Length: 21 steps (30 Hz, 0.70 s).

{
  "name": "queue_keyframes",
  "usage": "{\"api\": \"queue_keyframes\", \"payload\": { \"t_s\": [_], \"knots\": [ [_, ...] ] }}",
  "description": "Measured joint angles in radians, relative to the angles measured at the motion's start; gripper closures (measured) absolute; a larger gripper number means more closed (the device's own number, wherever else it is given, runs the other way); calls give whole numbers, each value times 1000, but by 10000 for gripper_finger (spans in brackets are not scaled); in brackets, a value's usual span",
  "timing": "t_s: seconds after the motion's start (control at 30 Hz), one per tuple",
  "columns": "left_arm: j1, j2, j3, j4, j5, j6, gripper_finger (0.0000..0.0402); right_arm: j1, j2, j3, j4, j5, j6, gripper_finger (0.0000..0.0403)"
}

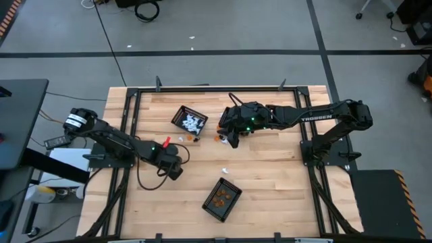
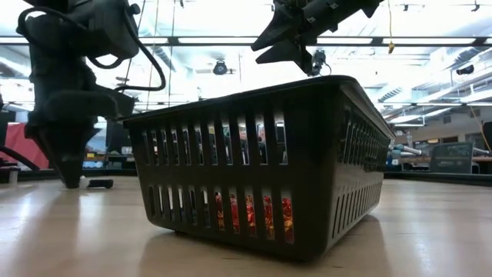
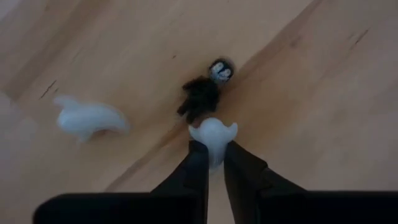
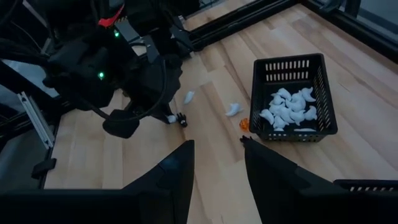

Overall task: Sort Halloween decoration
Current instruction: Put the white ghost toy into the top left black basket

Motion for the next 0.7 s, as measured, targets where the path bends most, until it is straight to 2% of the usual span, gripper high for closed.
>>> {"api": "queue_keyframes", "payload": {
  "t_s": [0.33, 0.7],
  "knots": [
    [96, -128, 2, 2, 99, 178, 363, 0, 0, 0, 18, 2, 0, 256],
    [259, -199, 4, 53, 104, 317, 363, 0, 0, 0, 34, 2, 2, 256]
  ]
}}
